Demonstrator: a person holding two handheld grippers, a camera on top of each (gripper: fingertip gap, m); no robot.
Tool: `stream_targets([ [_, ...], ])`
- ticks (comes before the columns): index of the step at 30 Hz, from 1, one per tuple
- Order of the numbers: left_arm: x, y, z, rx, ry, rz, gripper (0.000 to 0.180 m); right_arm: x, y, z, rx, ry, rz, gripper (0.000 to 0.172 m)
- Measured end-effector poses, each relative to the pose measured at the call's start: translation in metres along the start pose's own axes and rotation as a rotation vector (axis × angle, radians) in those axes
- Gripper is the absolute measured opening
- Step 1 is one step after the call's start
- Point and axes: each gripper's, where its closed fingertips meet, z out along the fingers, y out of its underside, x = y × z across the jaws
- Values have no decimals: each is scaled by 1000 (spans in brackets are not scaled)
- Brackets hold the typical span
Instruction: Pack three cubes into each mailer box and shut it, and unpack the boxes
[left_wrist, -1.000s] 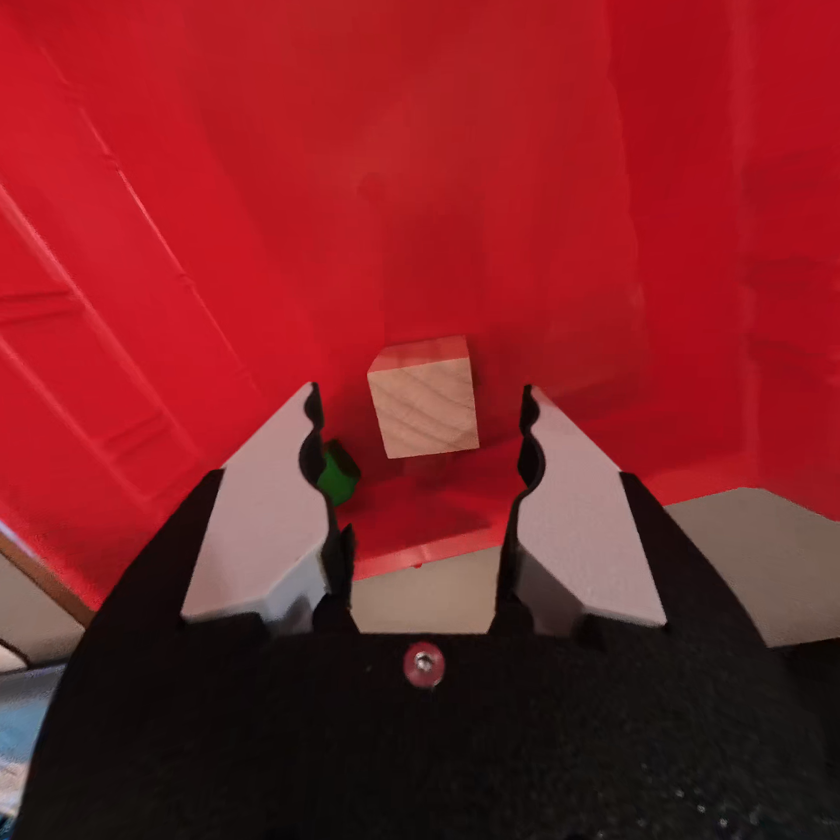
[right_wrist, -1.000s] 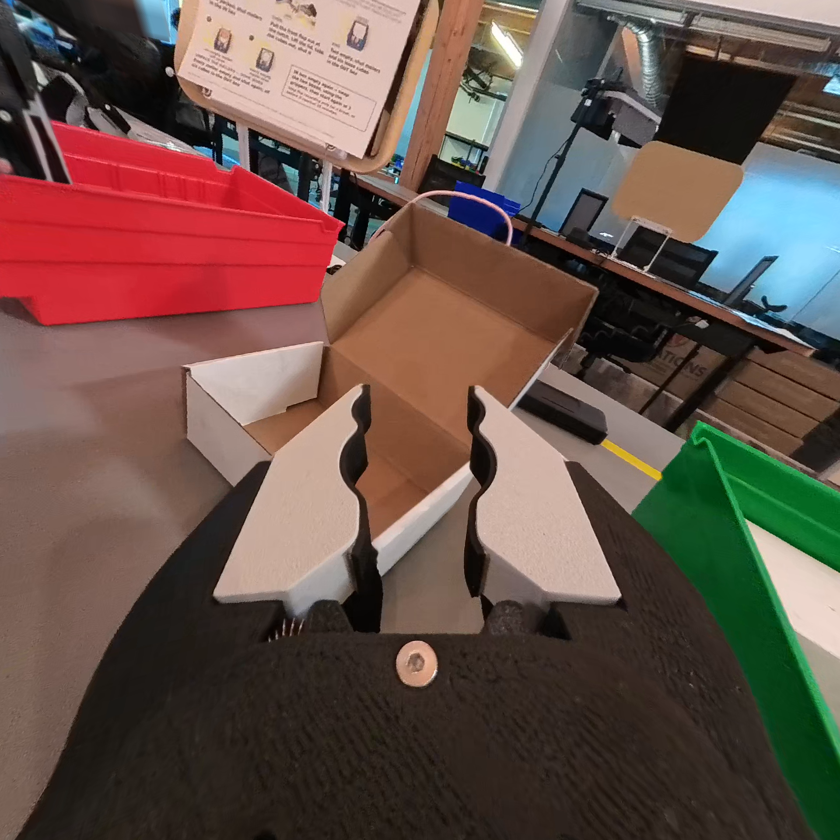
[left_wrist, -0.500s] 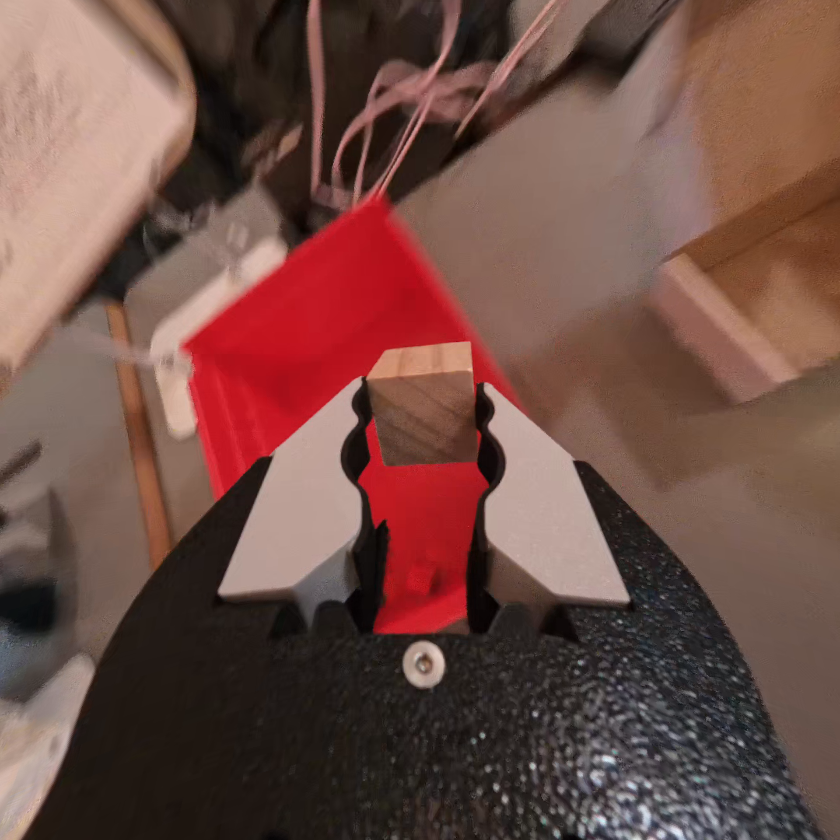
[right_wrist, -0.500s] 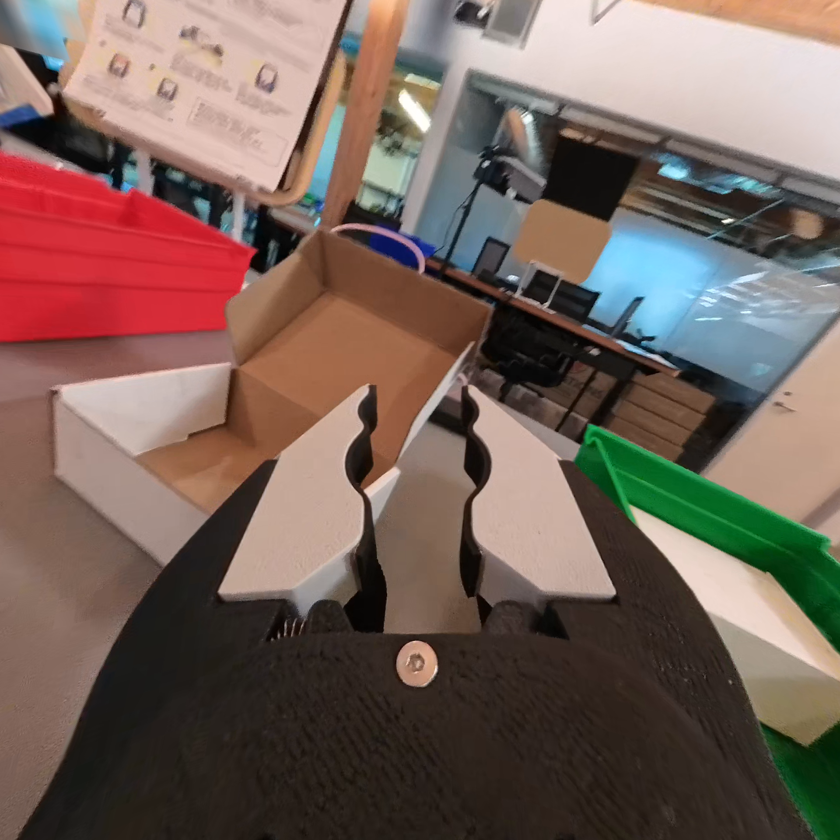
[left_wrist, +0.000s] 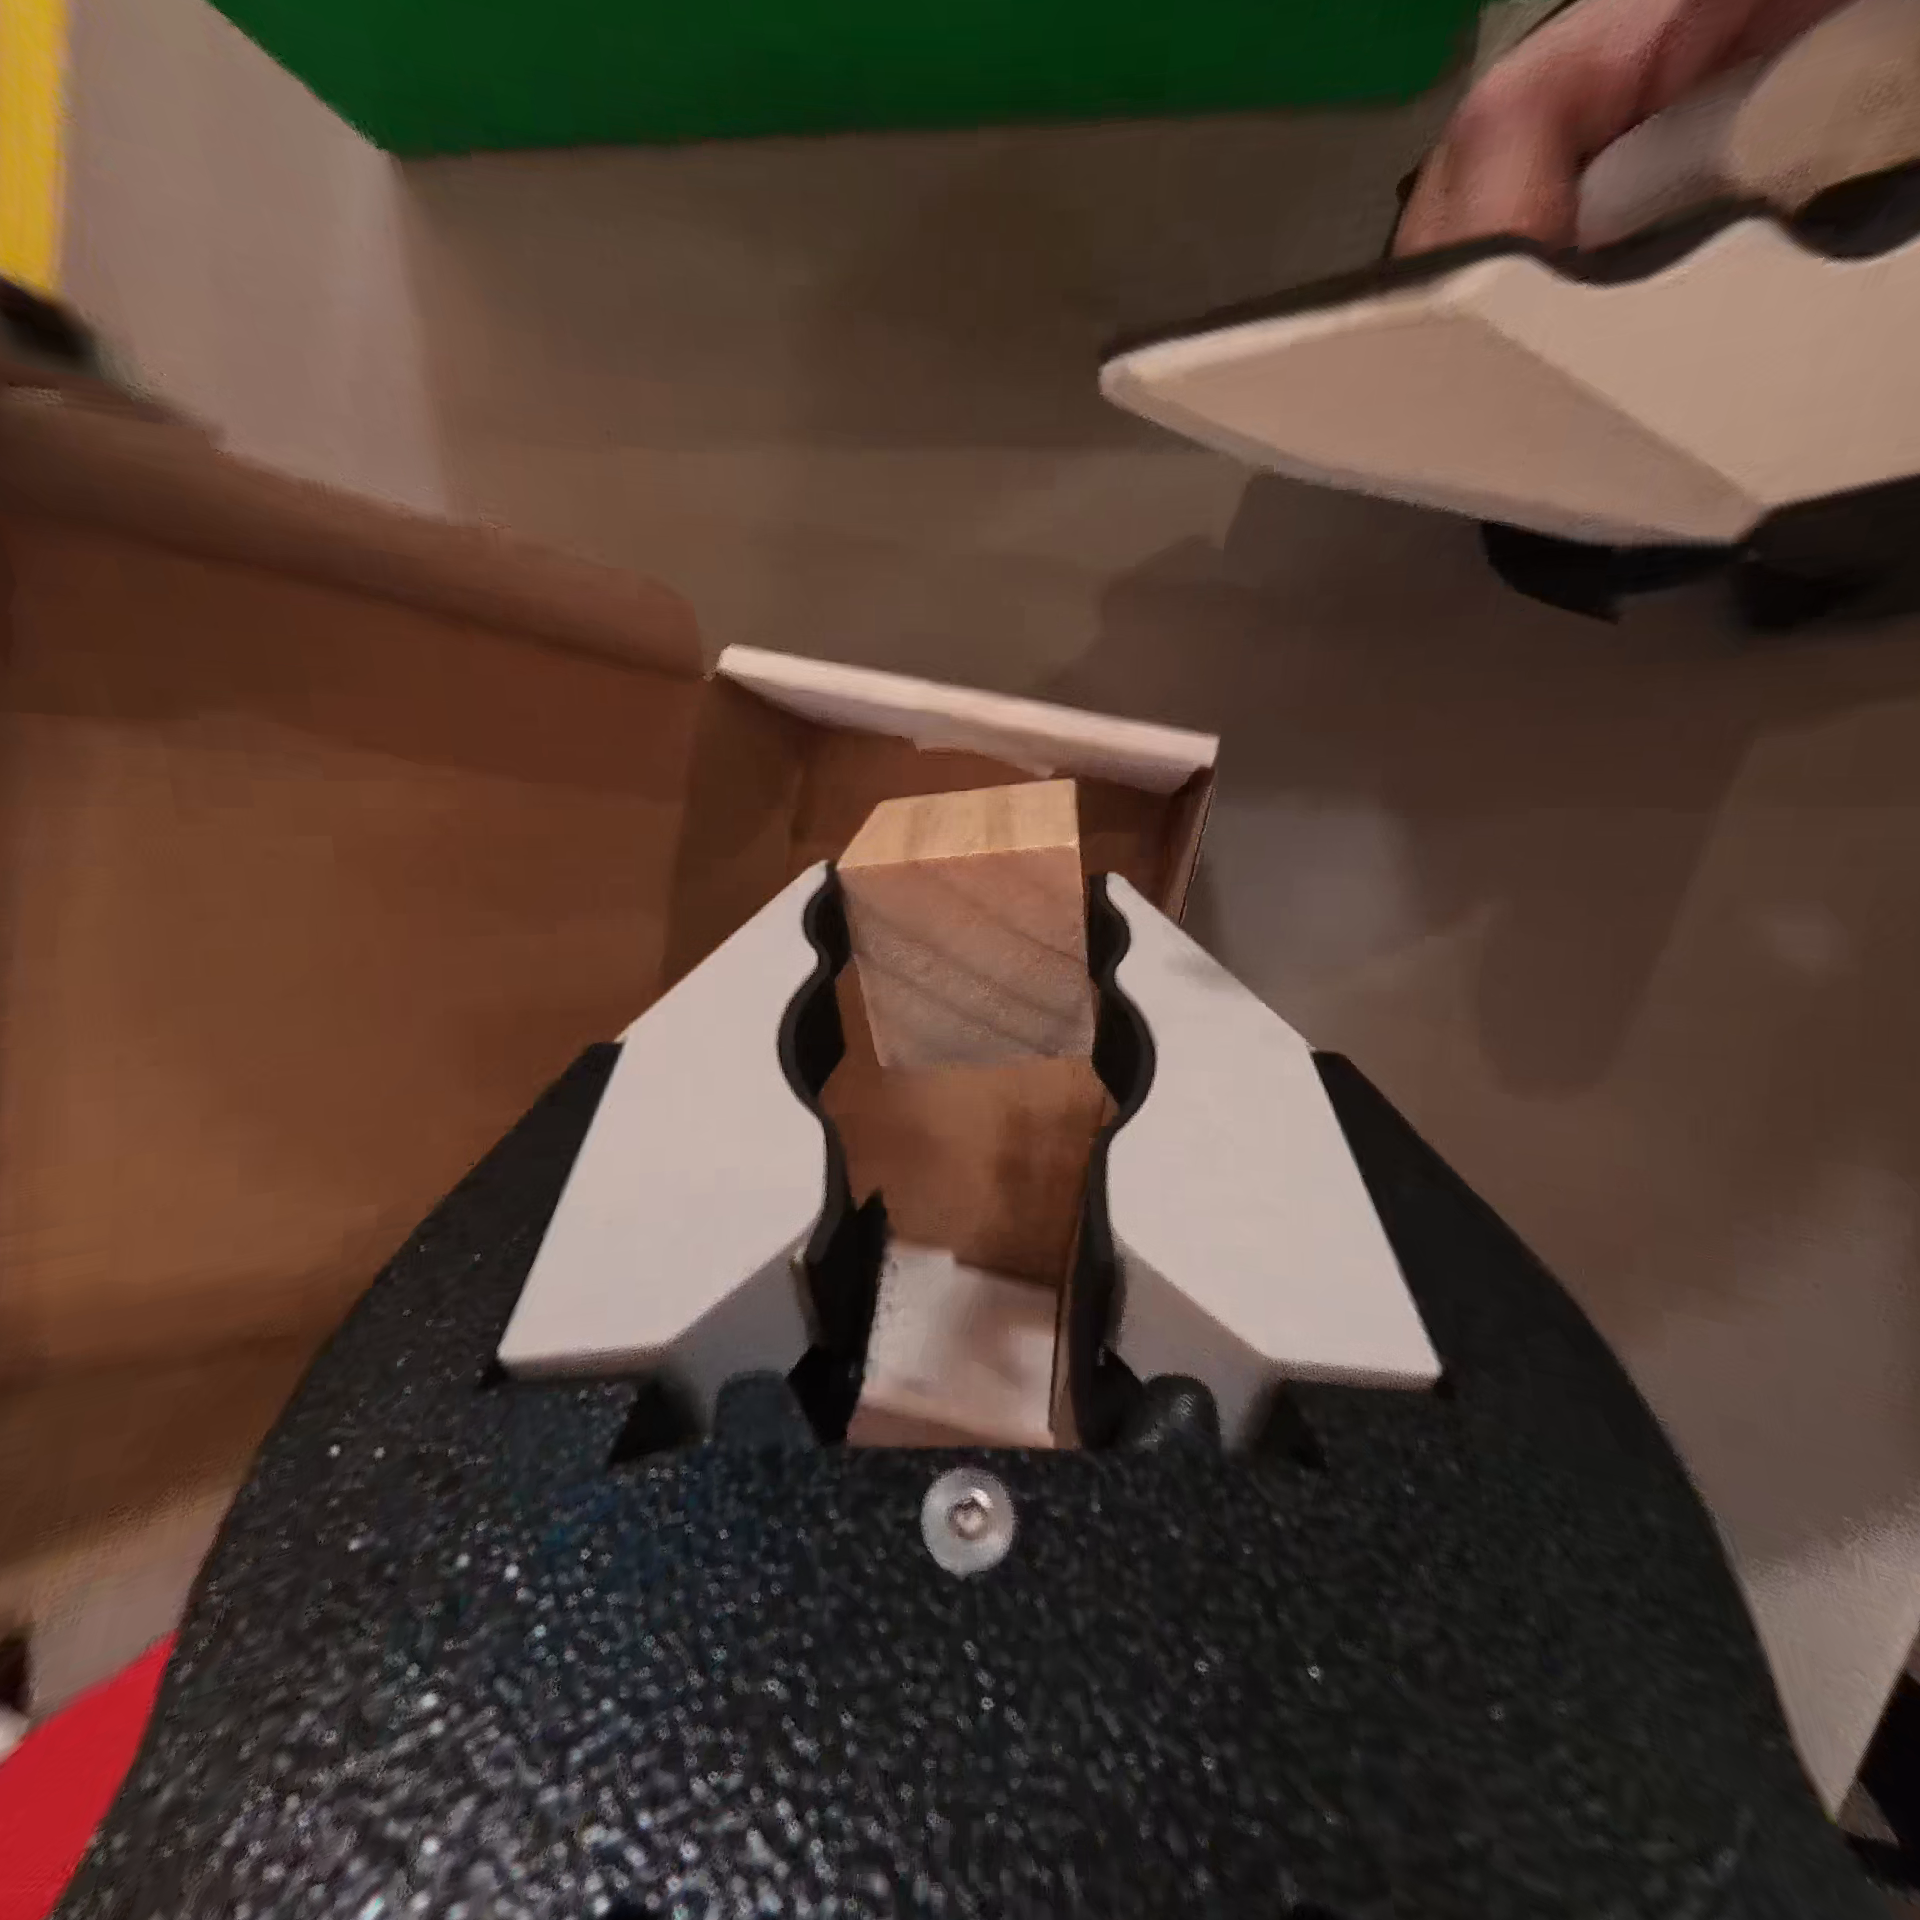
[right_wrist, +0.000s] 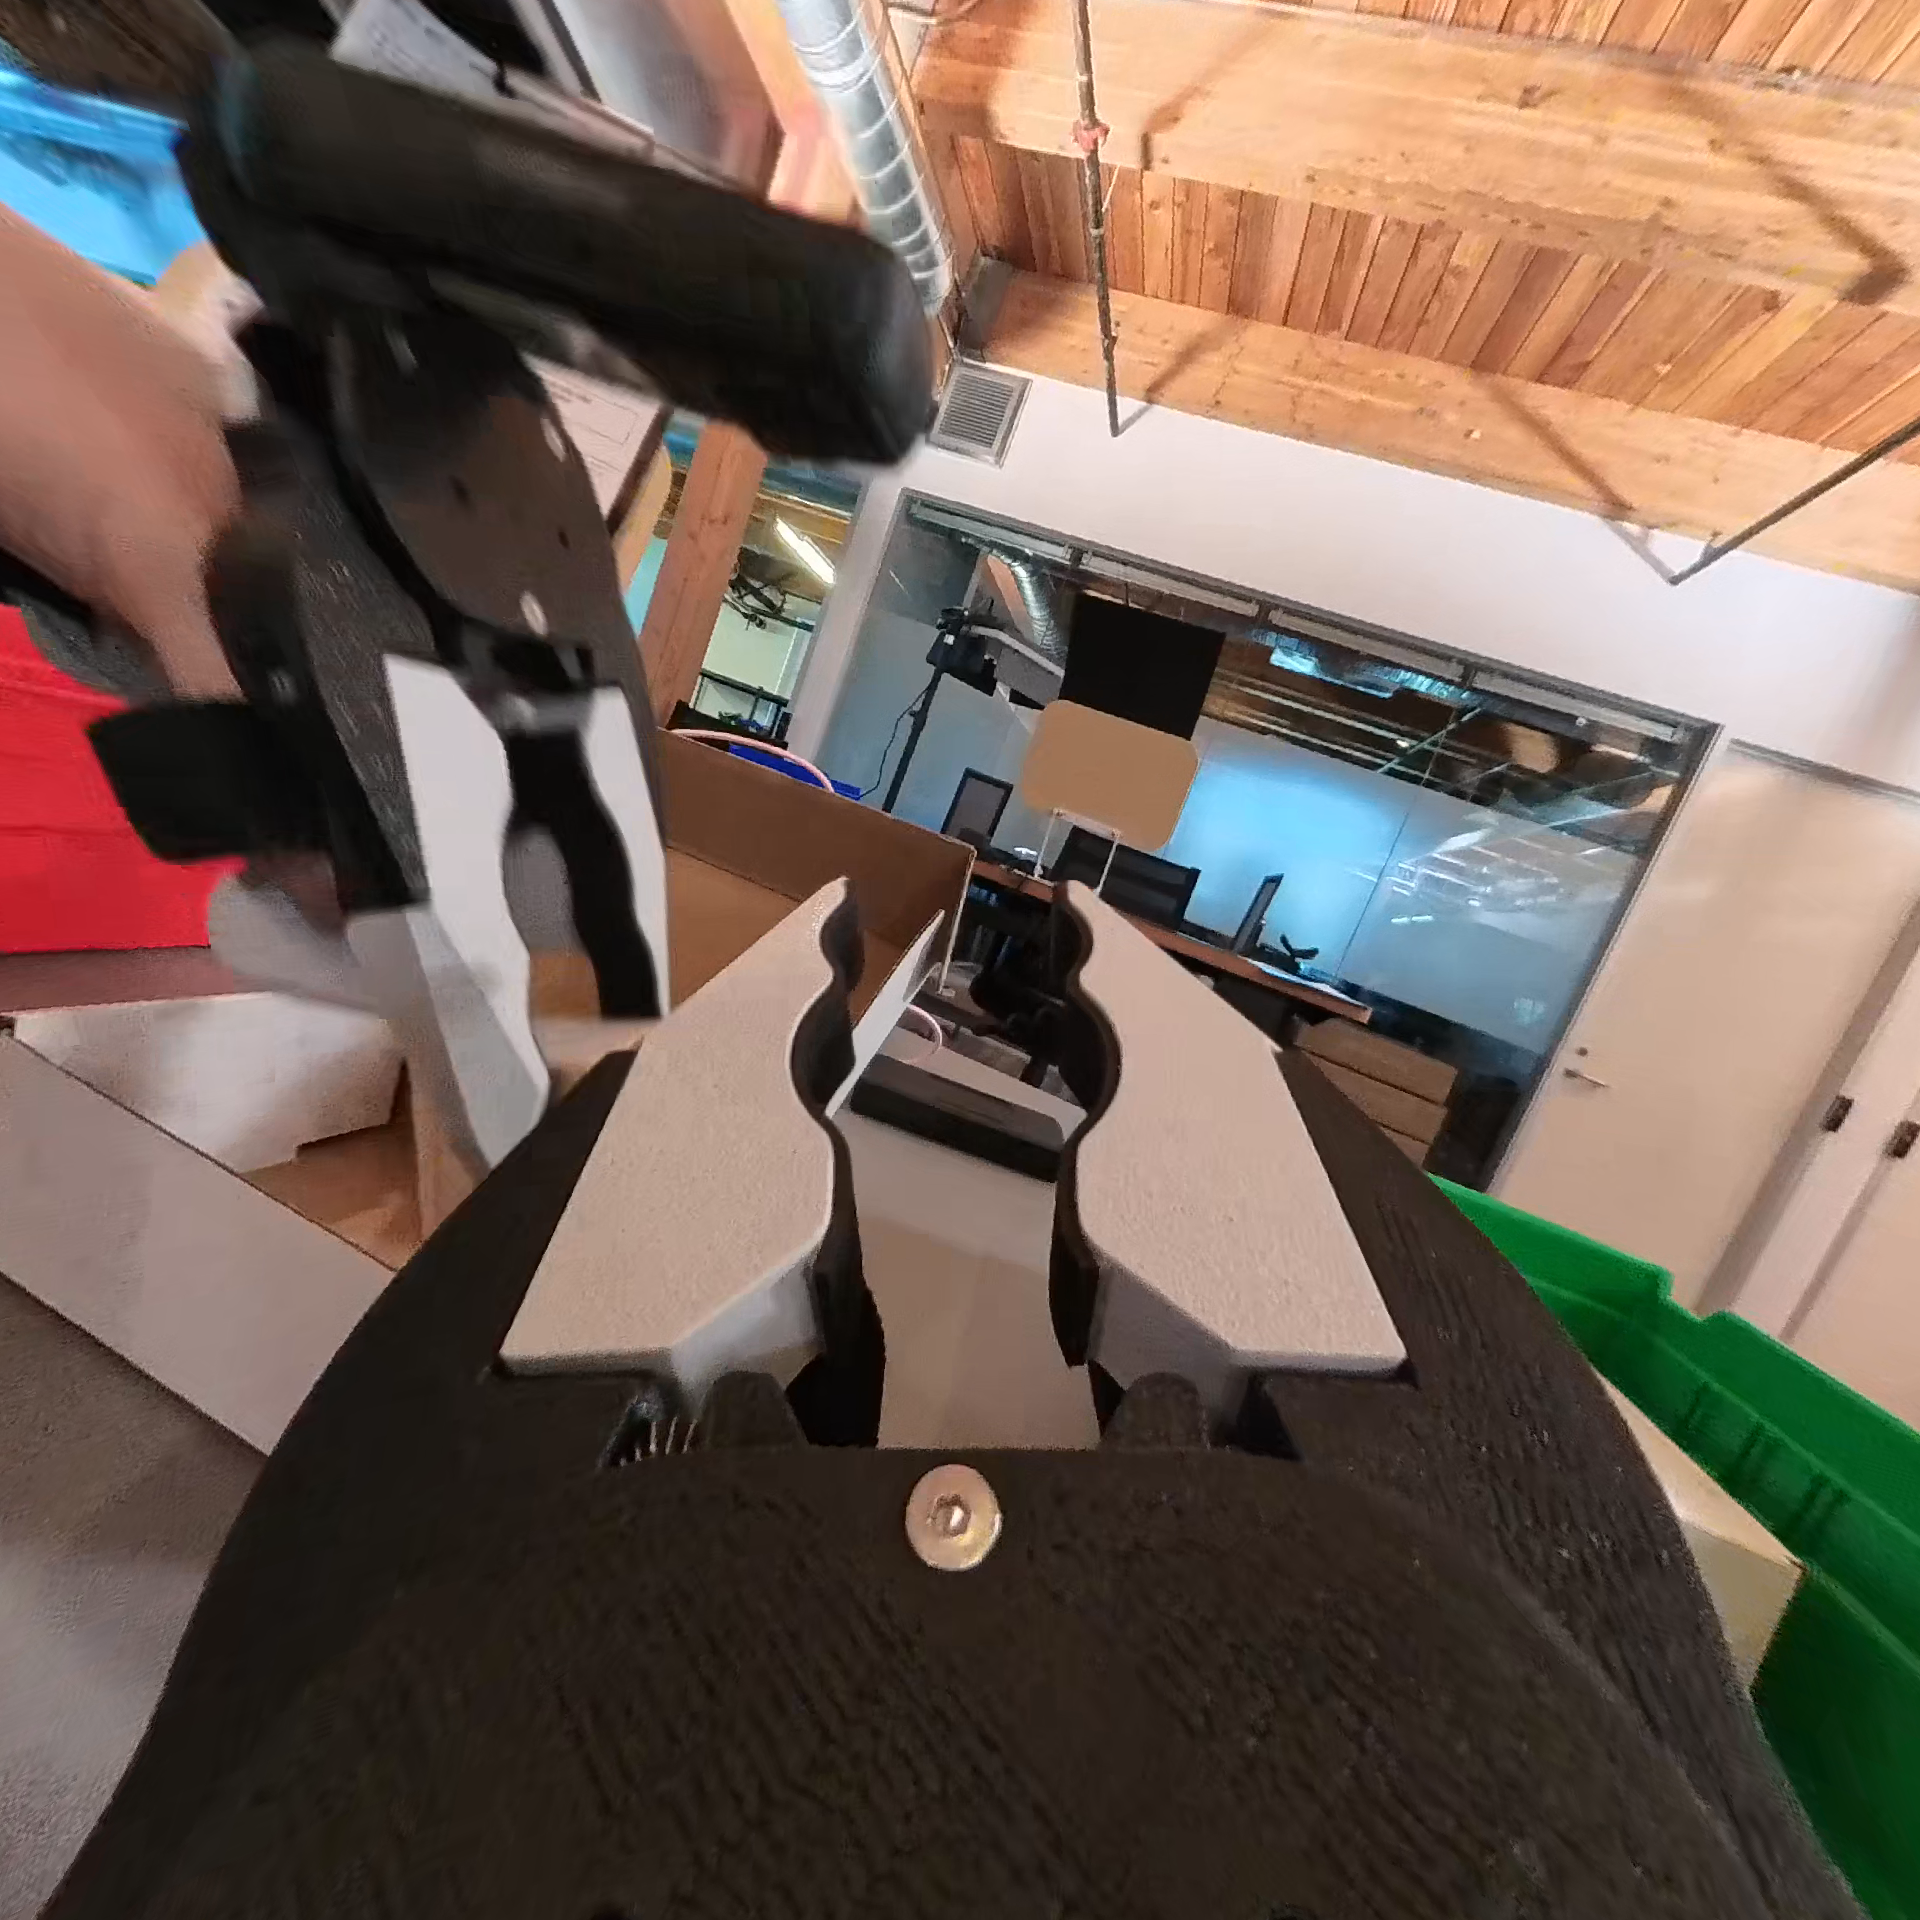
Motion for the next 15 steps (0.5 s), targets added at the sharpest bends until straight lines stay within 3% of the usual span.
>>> stream_targets([
  [3, 10, 3, 27, -80, 117, 3, 46, 2, 2, 1, -4, 13, 0, 34],
  [8, 15, 19, 44, -219, 117, 88, 46, 1, 5, 3, -15, 8, 0, 35],
  [15, 8, -1, 18, -26, 84, 5, 78, 0, -1, 0, 14, 4, 6, 35],
])
